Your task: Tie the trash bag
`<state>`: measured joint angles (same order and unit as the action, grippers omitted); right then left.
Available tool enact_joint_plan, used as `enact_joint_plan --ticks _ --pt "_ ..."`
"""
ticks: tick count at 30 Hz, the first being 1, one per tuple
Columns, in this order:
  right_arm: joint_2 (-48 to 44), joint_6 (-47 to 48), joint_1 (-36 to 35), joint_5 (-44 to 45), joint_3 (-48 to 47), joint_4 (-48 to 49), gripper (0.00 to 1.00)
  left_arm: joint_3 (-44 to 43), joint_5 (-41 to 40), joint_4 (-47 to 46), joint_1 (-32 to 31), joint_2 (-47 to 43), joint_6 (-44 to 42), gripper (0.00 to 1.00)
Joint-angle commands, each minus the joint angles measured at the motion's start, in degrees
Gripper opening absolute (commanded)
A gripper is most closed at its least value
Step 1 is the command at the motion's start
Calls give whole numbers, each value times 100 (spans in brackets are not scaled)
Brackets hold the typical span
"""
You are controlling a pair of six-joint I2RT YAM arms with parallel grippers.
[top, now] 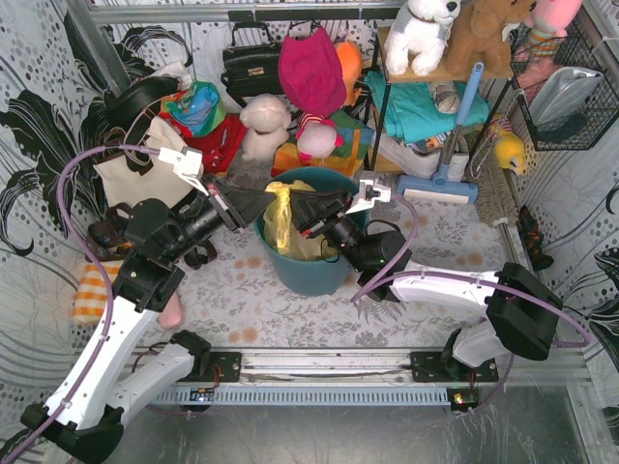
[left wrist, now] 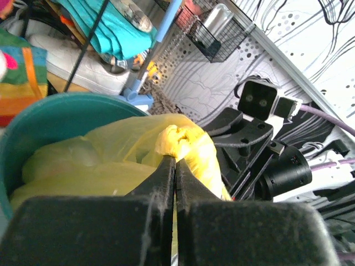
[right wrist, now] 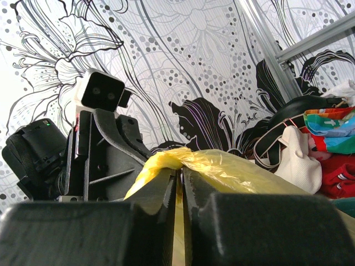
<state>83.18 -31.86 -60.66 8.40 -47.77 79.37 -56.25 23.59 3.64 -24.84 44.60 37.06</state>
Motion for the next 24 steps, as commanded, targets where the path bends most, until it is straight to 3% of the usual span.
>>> enact_joint_plan --ticks 1,7,9,13,19,24 --pt "-109 35 -34 -139 -102 248 13 -584 -426 89 -21 60 -689 4" --pt "-135 54 -38 -120 -66 229 26 -860 -684 394 -18 115 -1078 9" --pt "-143 52 -38 -111 -49 230 27 -842 -627 315 -15 101 -1110 13" --pt "-144 45 -35 -109 -35 228 27 -766 -513 113 -19 18 -1088 37" --pt "-144 37 -38 -127 -33 246 27 -647 -973 103 -12 -180 -1025 42" --pt "-153 19 -38 -145 -37 229 26 -569 -1116 358 -20 -170 -750 57"
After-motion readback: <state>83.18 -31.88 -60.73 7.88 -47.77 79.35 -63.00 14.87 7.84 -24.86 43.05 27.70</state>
